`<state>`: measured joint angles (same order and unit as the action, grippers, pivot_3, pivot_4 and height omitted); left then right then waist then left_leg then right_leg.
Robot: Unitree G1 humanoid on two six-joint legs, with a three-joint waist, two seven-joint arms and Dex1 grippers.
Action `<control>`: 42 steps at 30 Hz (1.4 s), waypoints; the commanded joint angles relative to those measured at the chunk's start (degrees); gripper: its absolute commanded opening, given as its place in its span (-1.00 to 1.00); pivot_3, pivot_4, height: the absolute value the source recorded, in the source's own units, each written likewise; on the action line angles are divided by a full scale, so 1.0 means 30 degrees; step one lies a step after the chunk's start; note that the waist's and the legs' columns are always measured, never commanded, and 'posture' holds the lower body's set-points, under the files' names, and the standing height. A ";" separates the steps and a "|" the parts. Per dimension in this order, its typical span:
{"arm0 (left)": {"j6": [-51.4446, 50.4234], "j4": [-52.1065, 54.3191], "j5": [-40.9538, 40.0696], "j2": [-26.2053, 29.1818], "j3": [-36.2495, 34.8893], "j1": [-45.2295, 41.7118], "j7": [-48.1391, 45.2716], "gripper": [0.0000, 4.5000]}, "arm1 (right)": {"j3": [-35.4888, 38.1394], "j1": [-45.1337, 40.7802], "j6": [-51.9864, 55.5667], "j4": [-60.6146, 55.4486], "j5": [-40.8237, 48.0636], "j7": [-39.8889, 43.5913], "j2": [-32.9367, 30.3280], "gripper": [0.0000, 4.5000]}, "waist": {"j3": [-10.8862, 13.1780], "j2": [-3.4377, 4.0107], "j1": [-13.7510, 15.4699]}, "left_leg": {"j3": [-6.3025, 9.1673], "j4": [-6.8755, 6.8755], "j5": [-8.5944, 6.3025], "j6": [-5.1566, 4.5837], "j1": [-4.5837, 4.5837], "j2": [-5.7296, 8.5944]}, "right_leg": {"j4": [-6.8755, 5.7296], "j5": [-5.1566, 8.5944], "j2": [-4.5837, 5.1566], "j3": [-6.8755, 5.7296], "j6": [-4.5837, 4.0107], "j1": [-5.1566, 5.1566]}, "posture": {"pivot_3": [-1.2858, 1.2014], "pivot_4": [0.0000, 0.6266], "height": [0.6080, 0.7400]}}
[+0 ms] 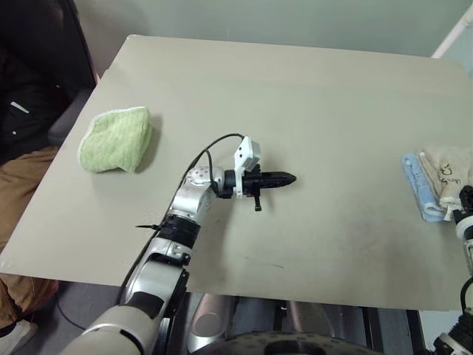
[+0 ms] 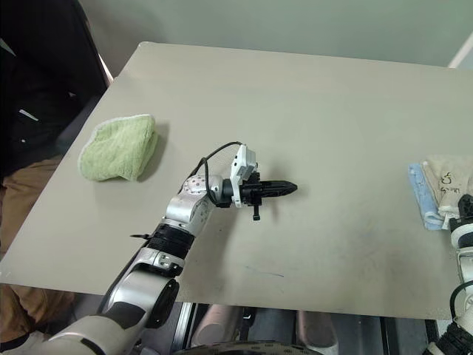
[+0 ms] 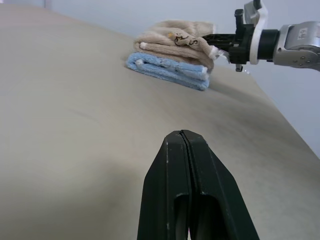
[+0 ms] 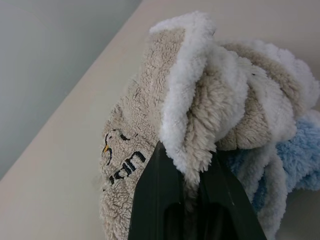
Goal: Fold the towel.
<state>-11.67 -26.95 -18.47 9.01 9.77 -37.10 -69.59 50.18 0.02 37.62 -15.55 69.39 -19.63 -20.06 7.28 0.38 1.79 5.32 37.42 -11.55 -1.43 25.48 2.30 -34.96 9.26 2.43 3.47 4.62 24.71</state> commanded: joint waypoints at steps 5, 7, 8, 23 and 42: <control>0.0632 -0.0025 0.0261 0.0022 -0.0144 -0.0405 0.0247 -1.00 | 0.0195 0.0178 -0.0198 0.0925 0.0986 -0.0383 -0.0357 -0.46 | -0.0001 0.0002 0.0006 | -0.0001 0.0000 -0.0001 0.0001 0.0001 -0.0001 | 0.0002 0.0000 0.0000 -0.0001 0.0000 0.0000 | 0.03 -0.52 1.00; 0.0695 -0.0078 0.0292 0.0013 -0.0180 -0.0439 0.0338 -1.00 | 0.0201 0.0213 -0.0231 0.0884 0.1346 -0.0320 -0.0409 -0.17 | -0.0001 0.0002 0.0004 | -0.0002 0.0000 -0.0003 0.0004 0.0001 0.0000 | 0.0004 0.0002 0.0000 0.0001 0.0002 0.0000 | 0.03 -0.52 1.00; 0.0709 -0.0091 0.0295 0.0012 -0.0189 -0.0446 0.0362 -1.00 | 0.0194 0.0236 -0.0243 0.0864 0.1480 -0.0319 -0.0444 0.00 | -0.0001 0.0002 0.0004 | -0.0002 0.0000 -0.0003 0.0005 0.0000 0.0000 | 0.0003 0.0002 0.0000 0.0001 0.0002 0.0000 | 0.03 -0.52 1.00; 0.0744 0.0051 0.0237 0.0015 -0.0273 -0.0164 0.0504 -1.00 | 0.3780 0.3474 -0.0743 0.0863 0.6520 -0.0167 -0.2763 0.99 | -0.0010 0.0018 0.0270 | 0.0006 0.0006 -0.0122 0.0130 0.0040 0.0010 | 0.0008 0.0041 0.0003 0.0007 -0.0027 0.0002 | 0.03 -0.52 1.00; 0.2309 0.0368 -0.0526 0.0317 -0.2307 -0.0527 0.1515 -1.00 | -0.4035 0.3892 -0.2094 -0.8023 -0.3007 1.0608 -1.0216 0.99 | -0.0063 0.0099 -0.0139 | 0.0004 0.0259 -0.0191 0.0150 0.0131 -0.0006 | 0.0008 0.0088 -0.0042 0.0000 -0.0093 -0.0007 | 0.03 -0.52 1.00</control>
<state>-4.18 -28.88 -19.45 9.15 2.94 -39.40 -63.58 40.15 12.71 32.92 -37.78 62.91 8.76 -49.49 7.09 0.67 1.37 5.32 38.23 -11.96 -1.30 25.92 2.28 -34.91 9.52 2.32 3.49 4.38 24.71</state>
